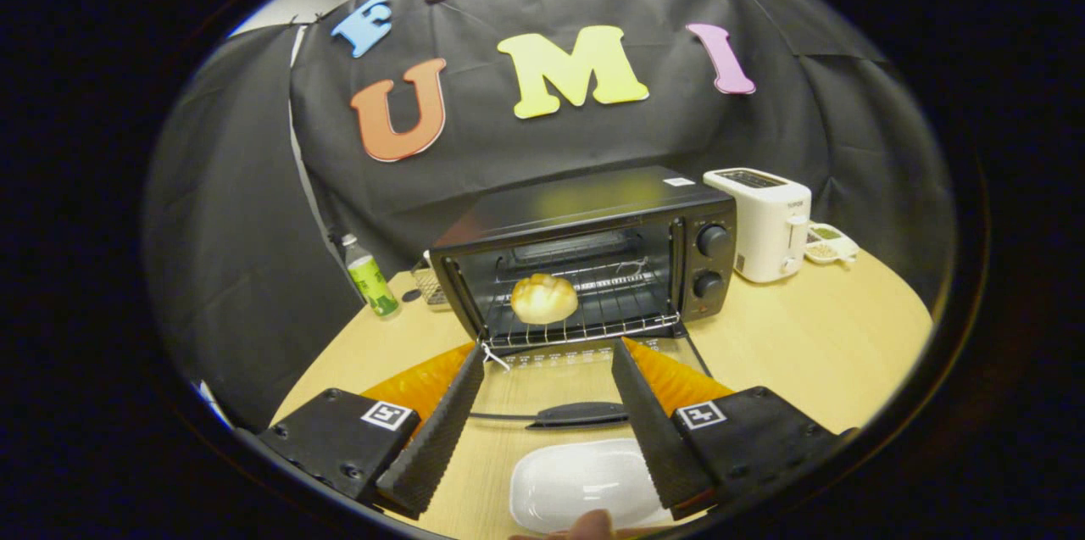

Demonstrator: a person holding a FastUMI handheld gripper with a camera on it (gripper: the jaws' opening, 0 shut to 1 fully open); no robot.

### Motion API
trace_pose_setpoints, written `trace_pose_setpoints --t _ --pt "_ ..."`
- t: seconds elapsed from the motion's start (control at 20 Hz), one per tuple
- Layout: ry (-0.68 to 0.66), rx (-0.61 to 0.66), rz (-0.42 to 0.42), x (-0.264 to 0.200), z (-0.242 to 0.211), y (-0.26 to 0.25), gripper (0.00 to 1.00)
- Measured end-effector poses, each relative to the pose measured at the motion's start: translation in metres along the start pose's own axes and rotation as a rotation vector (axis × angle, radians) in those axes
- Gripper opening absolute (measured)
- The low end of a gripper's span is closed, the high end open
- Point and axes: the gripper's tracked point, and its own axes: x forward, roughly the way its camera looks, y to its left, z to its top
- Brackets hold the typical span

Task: Open the toaster oven, put the food inside, and close the toaster oven door.

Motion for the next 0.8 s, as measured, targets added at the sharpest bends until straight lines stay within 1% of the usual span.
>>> trace_pose_setpoints --t 0.2,0.4,0.65,0.8 --pt "0.007 -0.033 0.004 -0.032 -0.013 -0.018 1.00" --pt "0.042 -0.054 -0.007 -0.040 -0.038 -0.038 1.00" --pt "0.165 -0.041 0.008 -0.027 -0.078 -0.048 1.00" --pt "0.221 -0.068 0.009 -0.009 -0.095 -0.044 1.00"
